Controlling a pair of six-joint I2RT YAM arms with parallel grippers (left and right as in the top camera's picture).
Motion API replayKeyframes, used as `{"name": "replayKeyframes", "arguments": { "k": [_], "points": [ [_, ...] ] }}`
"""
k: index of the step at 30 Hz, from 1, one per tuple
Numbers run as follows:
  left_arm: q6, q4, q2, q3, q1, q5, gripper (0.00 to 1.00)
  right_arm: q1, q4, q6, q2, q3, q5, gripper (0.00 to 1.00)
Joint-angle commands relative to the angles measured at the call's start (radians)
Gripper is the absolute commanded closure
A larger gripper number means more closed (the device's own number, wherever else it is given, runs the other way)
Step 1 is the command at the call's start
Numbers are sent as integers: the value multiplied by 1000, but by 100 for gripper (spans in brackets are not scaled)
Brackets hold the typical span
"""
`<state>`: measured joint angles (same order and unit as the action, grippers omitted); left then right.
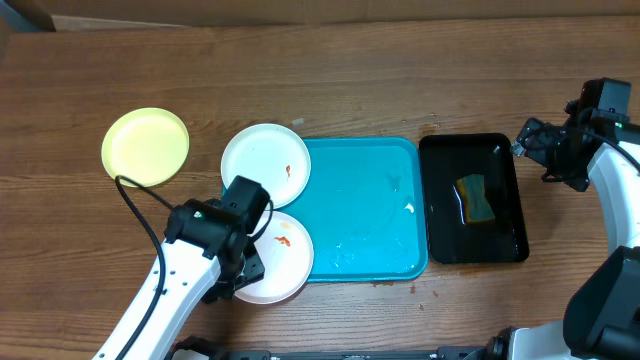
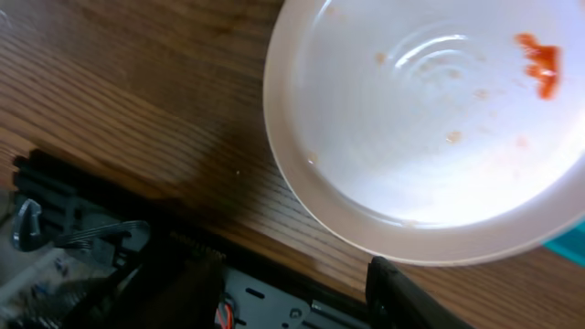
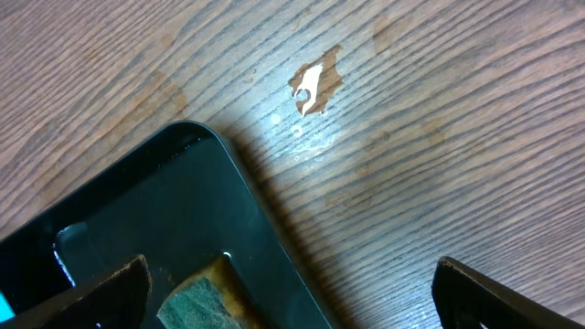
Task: Clean dirty plates on tray and stack at the side
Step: 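Release the yellow plate and move the left gripper to the lower white plate, then grip the lower white plate's rim and slide it onto the blue tray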
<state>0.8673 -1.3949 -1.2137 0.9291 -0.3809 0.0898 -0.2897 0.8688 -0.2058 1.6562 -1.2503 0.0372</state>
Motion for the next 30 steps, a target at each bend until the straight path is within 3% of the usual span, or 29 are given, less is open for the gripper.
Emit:
{"name": "replayKeyframes", "arguments": {
  "k": [1,10,26,30],
  "points": [
    [37,43,-4,-94,85,-11,48,0,-3,-3,-6,-18,-7,0],
    [-93,209,-9,-224,291,-145,68,0,-3,-3,-6,-18,-7,0],
    [-112,330,-9,-320,295,-177,73,0,-3,-3,-6,-18,-7,0],
    [-112,333,-9,-320,295,-182,83,0,-6,-3,-6,-18,-7,0]
  ]
}}
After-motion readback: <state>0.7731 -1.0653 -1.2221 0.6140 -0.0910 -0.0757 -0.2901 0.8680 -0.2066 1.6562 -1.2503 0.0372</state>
